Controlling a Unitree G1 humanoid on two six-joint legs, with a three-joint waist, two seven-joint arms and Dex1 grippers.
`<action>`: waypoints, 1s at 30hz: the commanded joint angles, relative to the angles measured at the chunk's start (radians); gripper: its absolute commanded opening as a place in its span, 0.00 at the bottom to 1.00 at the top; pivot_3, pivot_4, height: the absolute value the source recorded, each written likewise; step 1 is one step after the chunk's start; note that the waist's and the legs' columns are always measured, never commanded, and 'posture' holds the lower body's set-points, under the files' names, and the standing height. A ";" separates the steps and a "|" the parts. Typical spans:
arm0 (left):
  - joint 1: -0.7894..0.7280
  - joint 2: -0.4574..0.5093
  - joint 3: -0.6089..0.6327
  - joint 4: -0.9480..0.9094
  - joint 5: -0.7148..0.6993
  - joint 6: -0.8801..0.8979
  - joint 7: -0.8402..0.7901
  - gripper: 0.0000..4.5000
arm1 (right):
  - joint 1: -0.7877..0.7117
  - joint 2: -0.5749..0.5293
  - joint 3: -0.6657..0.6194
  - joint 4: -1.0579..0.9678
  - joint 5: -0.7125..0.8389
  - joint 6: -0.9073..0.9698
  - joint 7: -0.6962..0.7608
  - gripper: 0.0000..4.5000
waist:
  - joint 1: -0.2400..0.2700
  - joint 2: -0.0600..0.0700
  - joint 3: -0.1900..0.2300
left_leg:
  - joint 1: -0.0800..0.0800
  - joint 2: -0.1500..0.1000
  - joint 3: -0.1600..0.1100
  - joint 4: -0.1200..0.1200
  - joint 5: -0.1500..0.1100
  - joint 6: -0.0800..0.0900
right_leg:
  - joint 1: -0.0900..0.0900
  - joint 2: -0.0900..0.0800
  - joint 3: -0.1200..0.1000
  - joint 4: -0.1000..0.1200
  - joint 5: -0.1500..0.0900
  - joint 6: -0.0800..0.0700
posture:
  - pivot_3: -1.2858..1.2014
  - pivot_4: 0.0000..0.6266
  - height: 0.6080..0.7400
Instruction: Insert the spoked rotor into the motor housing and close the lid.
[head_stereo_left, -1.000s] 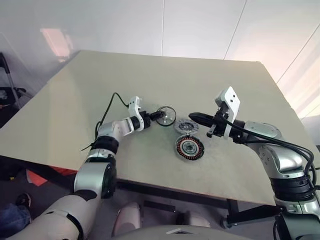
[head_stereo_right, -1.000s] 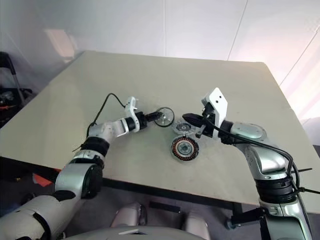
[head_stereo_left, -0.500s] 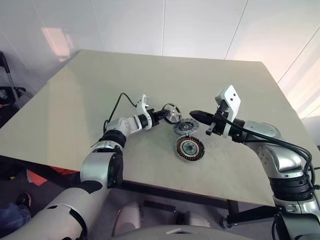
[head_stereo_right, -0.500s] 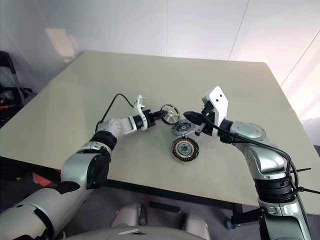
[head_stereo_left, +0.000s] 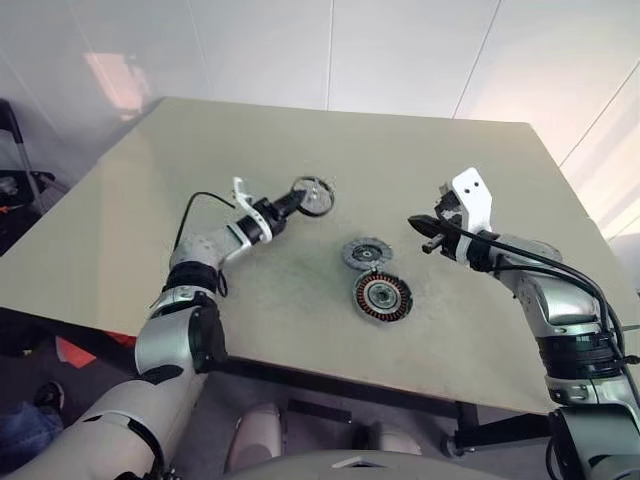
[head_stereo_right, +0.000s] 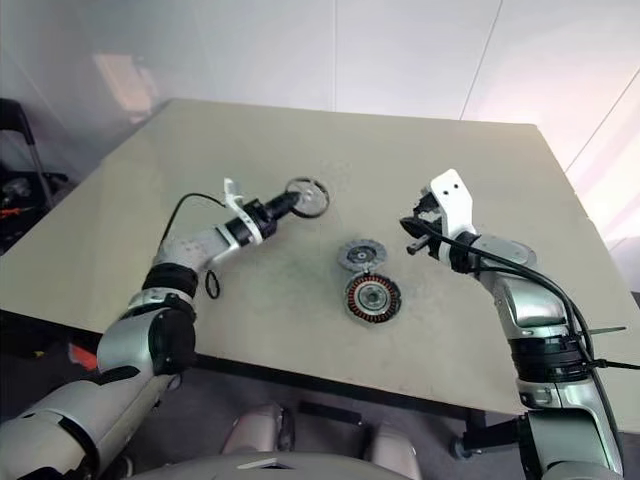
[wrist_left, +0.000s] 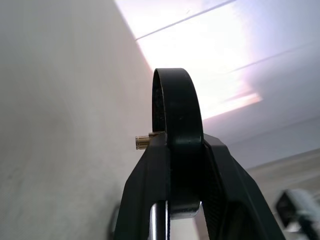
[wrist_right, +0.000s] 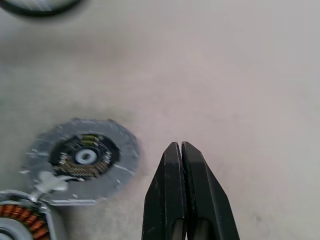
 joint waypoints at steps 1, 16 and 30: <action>0.002 -0.034 0.026 -0.111 -0.124 0.161 -0.006 0.13 | -0.024 -0.031 0.020 0.059 -0.083 -0.023 -0.038 0.00 | 0.000 0.000 0.000 | -0.001 0.000 0.000 0.001 0.000 0.002 | 0.000 0.000 0.000 0.000 0.000 0.000 | 0.52 0.00 1.00; 0.146 -0.111 -0.255 -0.324 -0.134 0.532 -0.020 0.13 | 0.017 -0.055 0.028 0.176 -0.220 -0.064 -0.111 0.00 | -0.008 0.002 0.002 | 0.002 0.000 0.000 0.001 0.002 0.003 | 0.001 0.000 0.000 0.000 0.000 0.000 | 0.52 0.00 1.00; 0.160 -0.133 -0.309 -0.281 -0.107 0.626 -0.041 0.13 | 0.037 -0.057 0.015 0.130 -0.216 -0.051 -0.108 0.00 | -0.008 0.002 0.002 | 0.004 0.000 0.000 0.001 0.001 0.004 | 0.004 0.000 0.000 -0.001 0.000 0.000 | 0.52 0.00 1.00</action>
